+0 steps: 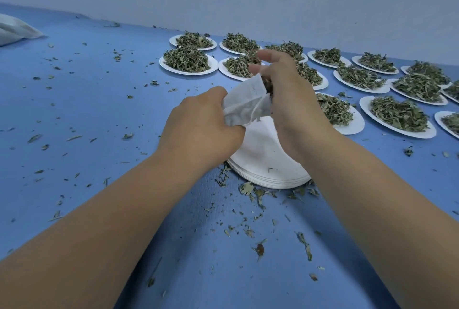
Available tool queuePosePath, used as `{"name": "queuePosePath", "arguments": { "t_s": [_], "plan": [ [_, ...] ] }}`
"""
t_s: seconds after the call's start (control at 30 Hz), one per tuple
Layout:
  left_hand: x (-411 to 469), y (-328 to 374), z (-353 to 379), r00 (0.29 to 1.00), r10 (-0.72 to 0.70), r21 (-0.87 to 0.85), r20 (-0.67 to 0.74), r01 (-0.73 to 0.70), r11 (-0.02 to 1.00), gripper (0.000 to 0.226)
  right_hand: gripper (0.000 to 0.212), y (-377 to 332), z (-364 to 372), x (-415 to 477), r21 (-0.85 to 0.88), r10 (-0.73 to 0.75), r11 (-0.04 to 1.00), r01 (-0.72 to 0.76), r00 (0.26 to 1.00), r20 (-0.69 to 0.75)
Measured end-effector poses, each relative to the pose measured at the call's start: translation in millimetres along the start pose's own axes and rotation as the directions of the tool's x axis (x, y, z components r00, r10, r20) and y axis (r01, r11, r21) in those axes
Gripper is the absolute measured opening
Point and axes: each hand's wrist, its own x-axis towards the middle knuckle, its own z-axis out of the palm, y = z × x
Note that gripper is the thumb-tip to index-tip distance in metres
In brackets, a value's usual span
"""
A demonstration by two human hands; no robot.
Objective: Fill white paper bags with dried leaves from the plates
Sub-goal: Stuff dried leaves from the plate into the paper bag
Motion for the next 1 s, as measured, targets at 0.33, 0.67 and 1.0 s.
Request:
{"name": "queuePosePath", "arguments": {
  "t_s": [0.33,0.67,1.0],
  "plan": [
    [2,2,-11,0.984,-0.118,-0.125,0.131,0.135,0.983,0.021,0.017,8,-39,-9,-0.017,-0.319,0.947,0.32,0.946,0.057],
    [6,-6,-9,0.99,-0.064,-0.093,0.127,0.076,0.993,0.02,0.034,9,-44,-13,-0.31,-0.44,0.803,0.509,0.857,0.268],
    [10,-12,-8,0.994,-0.004,-0.045,0.106,0.009,0.999,0.019,0.045,13,-48,-10,-0.338,-0.403,0.822,0.459,0.887,0.225]
  ]
}}
